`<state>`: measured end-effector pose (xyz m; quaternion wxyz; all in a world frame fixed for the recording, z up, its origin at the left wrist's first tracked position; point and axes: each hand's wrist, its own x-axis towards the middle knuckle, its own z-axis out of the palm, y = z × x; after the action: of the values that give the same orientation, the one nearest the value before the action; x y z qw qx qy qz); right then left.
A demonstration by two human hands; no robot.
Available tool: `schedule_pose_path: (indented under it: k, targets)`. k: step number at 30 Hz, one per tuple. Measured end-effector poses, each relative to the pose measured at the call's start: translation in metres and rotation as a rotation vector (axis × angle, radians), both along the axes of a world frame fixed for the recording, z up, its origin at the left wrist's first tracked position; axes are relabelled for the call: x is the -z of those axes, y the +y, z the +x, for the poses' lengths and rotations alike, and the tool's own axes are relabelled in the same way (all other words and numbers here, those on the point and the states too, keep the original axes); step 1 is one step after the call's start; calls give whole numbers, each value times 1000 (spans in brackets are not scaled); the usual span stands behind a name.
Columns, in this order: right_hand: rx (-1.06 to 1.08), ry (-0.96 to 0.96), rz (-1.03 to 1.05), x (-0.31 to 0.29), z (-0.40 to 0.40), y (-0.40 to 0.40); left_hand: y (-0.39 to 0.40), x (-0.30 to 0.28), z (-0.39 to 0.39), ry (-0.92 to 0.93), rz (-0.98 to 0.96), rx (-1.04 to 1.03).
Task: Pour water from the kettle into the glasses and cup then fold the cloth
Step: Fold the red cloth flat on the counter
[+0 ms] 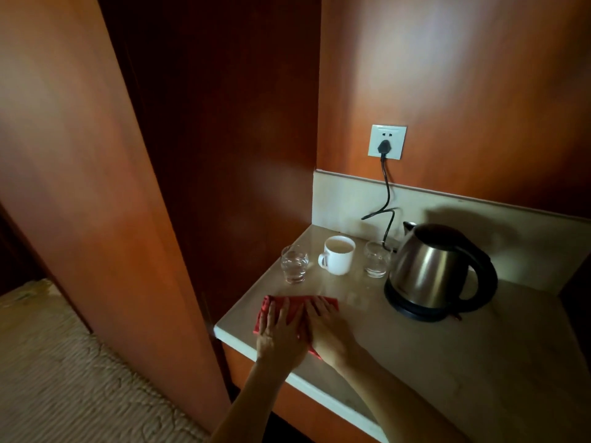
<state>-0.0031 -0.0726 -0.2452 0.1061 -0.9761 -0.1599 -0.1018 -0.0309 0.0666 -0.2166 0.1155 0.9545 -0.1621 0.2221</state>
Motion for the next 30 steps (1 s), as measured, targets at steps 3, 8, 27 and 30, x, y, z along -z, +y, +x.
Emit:
schedule_pose_path:
  k: [3,8,27,30]
  targets:
    - [27,-52,-54,1,-23,-27,-15,23,-5,151,105,80]
    - [150,-40,-128,0,-38,-59,-53,45,1,231,190,109]
    - [302,37,-164,21,61,-101,-104,56,108,141,-100,204]
    - [342,-23,-129,12,46,-90,-88,61,104,136,-8,212]
